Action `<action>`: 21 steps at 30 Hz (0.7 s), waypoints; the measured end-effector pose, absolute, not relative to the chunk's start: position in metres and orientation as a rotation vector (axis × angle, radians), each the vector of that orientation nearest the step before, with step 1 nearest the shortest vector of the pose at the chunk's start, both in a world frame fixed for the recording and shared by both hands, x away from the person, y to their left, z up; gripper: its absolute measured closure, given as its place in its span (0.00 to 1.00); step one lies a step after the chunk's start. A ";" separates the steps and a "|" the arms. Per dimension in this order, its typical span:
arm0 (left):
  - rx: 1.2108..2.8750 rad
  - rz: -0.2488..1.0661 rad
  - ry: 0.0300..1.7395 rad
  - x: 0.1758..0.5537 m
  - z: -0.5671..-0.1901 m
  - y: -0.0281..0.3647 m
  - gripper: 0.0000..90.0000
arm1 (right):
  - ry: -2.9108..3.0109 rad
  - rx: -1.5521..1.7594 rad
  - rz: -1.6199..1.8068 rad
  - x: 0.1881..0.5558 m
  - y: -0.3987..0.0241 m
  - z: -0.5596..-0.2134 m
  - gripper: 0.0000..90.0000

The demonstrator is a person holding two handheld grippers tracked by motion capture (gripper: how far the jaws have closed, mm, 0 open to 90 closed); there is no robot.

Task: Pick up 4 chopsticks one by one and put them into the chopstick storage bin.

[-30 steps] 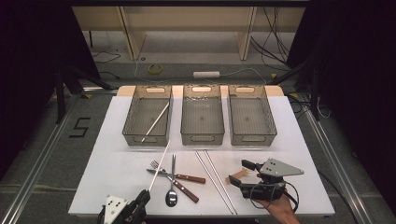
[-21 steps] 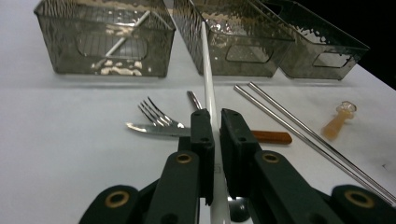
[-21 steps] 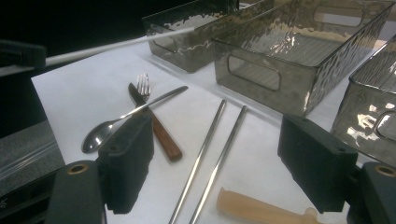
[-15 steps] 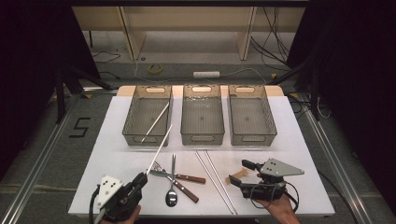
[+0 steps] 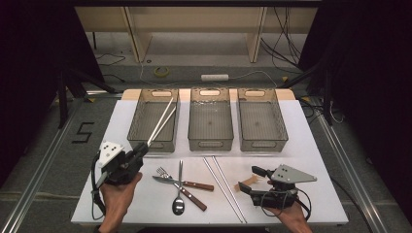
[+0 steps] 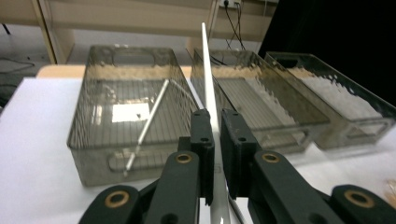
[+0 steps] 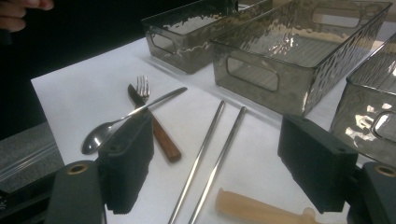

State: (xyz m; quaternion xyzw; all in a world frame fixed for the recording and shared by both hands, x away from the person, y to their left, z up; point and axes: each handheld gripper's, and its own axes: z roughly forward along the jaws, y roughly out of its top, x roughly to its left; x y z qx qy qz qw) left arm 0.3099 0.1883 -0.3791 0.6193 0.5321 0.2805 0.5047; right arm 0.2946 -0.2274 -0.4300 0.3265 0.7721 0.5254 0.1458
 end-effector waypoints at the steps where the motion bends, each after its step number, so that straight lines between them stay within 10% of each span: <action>1: 1.486 0.684 1.282 0.314 -0.378 0.189 0.93 | 2.223 0.940 1.513 0.295 -0.227 -0.430 0.31; 21: 1.458 0.733 1.346 0.399 -0.379 0.210 0.93 | 2.221 0.940 1.515 0.295 -0.228 -0.430 0.31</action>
